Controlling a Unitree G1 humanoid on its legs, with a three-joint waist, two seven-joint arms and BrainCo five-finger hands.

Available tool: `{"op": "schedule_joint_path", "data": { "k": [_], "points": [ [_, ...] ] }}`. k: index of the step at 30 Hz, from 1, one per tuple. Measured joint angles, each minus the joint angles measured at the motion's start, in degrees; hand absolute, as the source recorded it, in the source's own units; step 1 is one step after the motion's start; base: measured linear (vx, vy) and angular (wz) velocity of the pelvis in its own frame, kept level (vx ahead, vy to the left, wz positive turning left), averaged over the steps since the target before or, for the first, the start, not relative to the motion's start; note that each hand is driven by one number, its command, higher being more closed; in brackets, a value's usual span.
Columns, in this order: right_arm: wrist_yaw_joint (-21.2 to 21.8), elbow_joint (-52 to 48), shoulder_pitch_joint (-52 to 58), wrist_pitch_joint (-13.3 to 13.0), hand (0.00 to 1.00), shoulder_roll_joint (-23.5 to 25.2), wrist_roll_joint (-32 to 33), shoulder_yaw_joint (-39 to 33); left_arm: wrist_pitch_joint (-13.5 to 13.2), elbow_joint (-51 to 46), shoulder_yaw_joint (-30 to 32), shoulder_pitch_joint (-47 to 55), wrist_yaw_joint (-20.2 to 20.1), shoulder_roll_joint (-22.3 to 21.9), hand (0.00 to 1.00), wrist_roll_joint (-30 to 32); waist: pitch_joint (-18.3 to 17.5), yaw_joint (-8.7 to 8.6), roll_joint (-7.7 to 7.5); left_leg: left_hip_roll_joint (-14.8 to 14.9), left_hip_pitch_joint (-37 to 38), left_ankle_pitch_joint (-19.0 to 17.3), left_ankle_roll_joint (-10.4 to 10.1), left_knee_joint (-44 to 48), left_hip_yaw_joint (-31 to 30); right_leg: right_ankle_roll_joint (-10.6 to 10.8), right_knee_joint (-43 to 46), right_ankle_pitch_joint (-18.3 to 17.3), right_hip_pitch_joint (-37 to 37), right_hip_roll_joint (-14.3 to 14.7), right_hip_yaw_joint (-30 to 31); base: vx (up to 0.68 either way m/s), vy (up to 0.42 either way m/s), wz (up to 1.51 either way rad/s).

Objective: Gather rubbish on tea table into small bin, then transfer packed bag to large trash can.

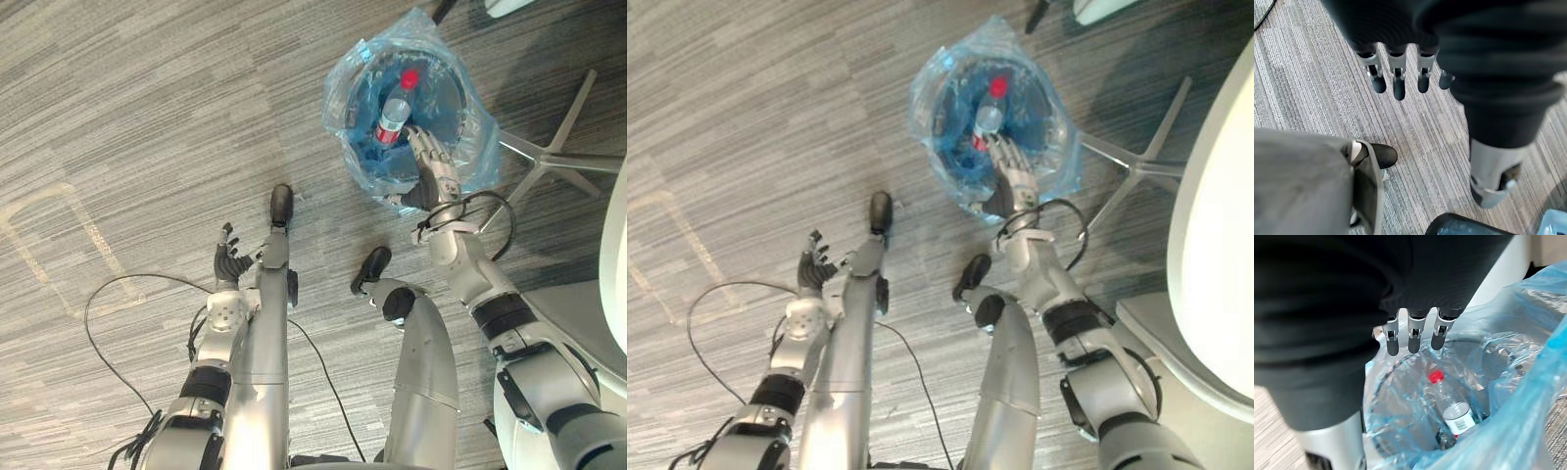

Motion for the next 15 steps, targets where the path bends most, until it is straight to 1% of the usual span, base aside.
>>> {"op": "schedule_joint_path", "data": {
  "k": [3, 11, 13, 15],
  "points": [
    [0.7, 0.0, 0.4, -0.2, 0.00, 0.0, -1.2, 1.1, 0.0, 0.0, -0.2, 0.0, -0.2, 0.2, 0.00, 0.9, 0.0, 0.00, 0.00, 0.3, 0.0, 0.5, 0.2, -0.9, 0.1, 0.1, -1.0, 0.6, 0.0, 0.5, 0.0, -0.01, 0.002, -0.04],
    [1.8, 1.0, 1.6, -0.3, 0.00, 0.9, -4.5, 3.6, 0.0, 1.2, -0.4, 0.0, -0.2, 0.2, 0.00, 1.0, -0.1, 0.01, -0.19, 0.5, 1.8, 1.0, 0.3, -2.7, 1.4, 0.2, -2.4, 1.0, 1.0, 0.5, 0.6, -0.01, -0.004, -0.02],
    [1.8, 2.6, 1.6, -0.2, 0.00, 1.6, -4.6, 3.7, 0.0, 1.3, -0.4, -0.1, -0.2, 0.2, 0.00, 0.9, -0.1, -0.07, -0.20, 0.5, 1.8, 1.0, 0.3, -2.8, 1.5, 0.2, -2.6, 1.1, 1.0, 0.6, 0.6, -0.01, -0.002, -0.03],
    [1.7, 5.2, 1.7, 0.5, 0.00, 2.3, -5.8, 3.7, -0.2, 1.9, -0.4, -0.3, -0.1, 0.1, 0.00, 0.8, -0.1, -0.04, -0.19, 0.5, 1.8, 1.0, 0.3, -2.8, 1.5, 0.3, -3.0, 1.2, 1.3, 0.6, 0.5, 0.00, 0.000, 0.00]
  ]
}}
